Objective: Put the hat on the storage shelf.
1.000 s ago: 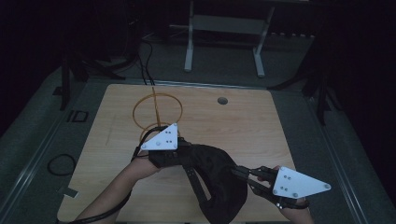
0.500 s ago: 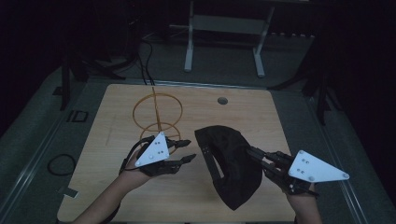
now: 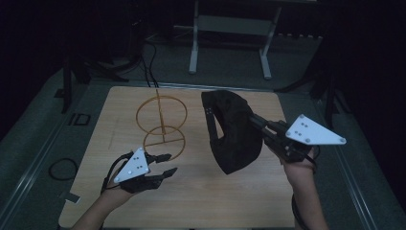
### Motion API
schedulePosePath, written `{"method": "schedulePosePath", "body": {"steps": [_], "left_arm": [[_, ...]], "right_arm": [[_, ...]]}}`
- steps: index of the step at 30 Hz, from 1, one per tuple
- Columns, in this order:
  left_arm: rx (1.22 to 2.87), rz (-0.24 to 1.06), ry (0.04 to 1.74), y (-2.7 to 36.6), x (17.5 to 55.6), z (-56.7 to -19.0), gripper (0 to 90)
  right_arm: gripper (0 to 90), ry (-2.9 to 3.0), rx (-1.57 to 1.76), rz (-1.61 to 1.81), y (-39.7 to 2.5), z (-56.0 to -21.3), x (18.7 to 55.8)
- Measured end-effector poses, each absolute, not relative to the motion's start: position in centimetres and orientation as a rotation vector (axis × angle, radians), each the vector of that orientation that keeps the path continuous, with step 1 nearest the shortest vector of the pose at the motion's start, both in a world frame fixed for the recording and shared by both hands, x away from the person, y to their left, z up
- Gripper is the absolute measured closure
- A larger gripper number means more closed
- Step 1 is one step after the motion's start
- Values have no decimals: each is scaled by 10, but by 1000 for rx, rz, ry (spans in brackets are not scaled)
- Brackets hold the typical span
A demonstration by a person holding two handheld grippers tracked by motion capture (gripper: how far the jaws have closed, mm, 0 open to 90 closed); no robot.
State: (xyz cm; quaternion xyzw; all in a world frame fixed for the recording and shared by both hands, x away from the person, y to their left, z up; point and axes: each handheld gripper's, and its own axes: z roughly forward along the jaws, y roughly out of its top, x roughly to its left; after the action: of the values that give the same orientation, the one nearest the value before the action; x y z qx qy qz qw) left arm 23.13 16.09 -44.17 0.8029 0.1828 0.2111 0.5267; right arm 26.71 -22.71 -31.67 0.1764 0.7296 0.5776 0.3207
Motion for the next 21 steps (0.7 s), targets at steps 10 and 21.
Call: {"method": "schedulePosePath", "body": {"steps": [10, 21], "left_arm": [[1885, 515, 551, 192, 222, -467, 522], [1882, 497, 675, 212, 215, -501, 252]], "right_arm": [[880, 1901, 468, 1524, -195, -294, 303], [880, 1926, 443, 1548, -152, -270, 331]]}}
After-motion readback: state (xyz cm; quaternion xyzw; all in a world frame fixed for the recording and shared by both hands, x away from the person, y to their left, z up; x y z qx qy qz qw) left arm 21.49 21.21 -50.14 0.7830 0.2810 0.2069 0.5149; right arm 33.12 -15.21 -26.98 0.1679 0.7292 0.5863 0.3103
